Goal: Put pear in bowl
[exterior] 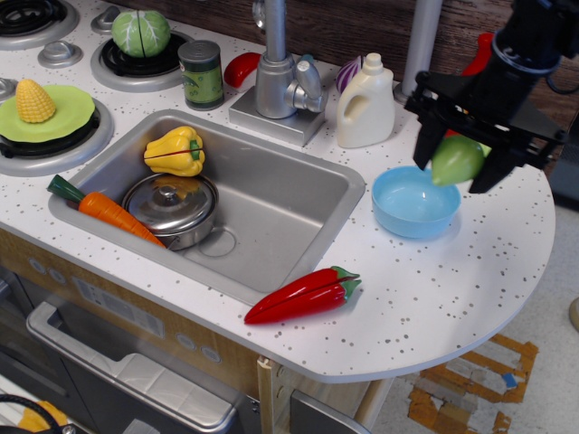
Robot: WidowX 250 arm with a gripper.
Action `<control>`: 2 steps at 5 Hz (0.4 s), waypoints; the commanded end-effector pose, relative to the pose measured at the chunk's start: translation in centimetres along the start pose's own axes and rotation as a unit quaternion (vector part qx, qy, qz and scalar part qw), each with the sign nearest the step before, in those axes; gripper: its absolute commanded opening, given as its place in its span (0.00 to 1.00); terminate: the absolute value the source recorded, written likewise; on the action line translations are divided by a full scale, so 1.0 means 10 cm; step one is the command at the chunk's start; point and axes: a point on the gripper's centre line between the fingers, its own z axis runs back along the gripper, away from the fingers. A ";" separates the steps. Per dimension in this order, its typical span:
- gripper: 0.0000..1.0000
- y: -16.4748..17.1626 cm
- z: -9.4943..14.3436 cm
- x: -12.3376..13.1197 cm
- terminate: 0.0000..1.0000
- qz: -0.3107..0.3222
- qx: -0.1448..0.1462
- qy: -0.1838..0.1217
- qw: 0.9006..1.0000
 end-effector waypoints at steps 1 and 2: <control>0.00 0.20 -0.09 0.26 0.00 -0.017 -0.015 -0.046 0.999; 0.00 0.27 -0.25 0.30 0.00 -0.033 -0.025 -0.063 0.997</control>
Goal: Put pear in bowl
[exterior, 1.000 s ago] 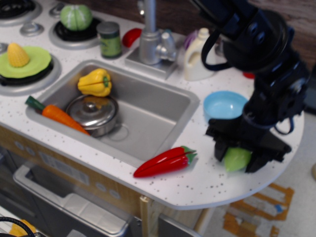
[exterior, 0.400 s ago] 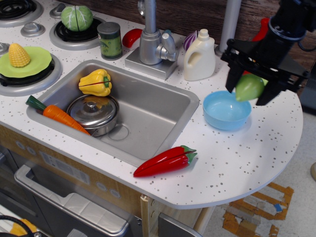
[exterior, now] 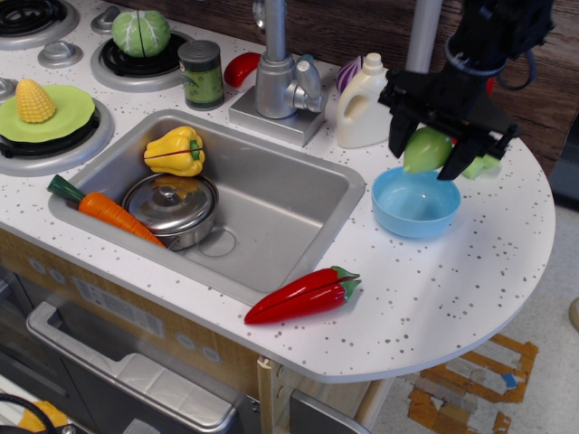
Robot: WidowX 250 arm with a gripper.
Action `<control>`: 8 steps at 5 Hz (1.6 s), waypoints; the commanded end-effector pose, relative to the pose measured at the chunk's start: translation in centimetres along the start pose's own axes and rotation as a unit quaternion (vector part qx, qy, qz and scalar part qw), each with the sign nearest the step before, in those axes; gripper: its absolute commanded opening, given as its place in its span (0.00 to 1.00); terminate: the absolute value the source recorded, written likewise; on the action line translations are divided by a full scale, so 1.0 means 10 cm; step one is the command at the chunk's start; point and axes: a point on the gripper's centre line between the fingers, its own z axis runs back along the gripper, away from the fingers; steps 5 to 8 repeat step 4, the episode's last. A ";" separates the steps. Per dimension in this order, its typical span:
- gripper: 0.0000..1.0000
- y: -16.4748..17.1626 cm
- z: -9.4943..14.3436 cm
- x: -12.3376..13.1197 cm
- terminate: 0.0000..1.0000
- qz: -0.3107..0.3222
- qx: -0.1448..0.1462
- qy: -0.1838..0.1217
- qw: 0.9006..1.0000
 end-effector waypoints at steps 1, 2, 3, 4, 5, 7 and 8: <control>1.00 0.04 -0.01 0.10 0.00 -0.006 -0.022 -0.037 0.999; 1.00 0.04 -0.01 0.10 0.00 -0.006 -0.022 -0.037 0.999; 1.00 0.04 -0.01 0.10 0.00 -0.006 -0.022 -0.037 0.999; 1.00 0.04 -0.01 0.10 1.00 -0.006 -0.022 -0.037 0.999; 1.00 0.04 -0.01 0.10 1.00 -0.006 -0.022 -0.037 0.999; 1.00 0.04 -0.01 0.10 1.00 -0.006 -0.022 -0.037 0.999; 1.00 0.04 -0.01 0.10 1.00 -0.006 -0.022 -0.037 0.999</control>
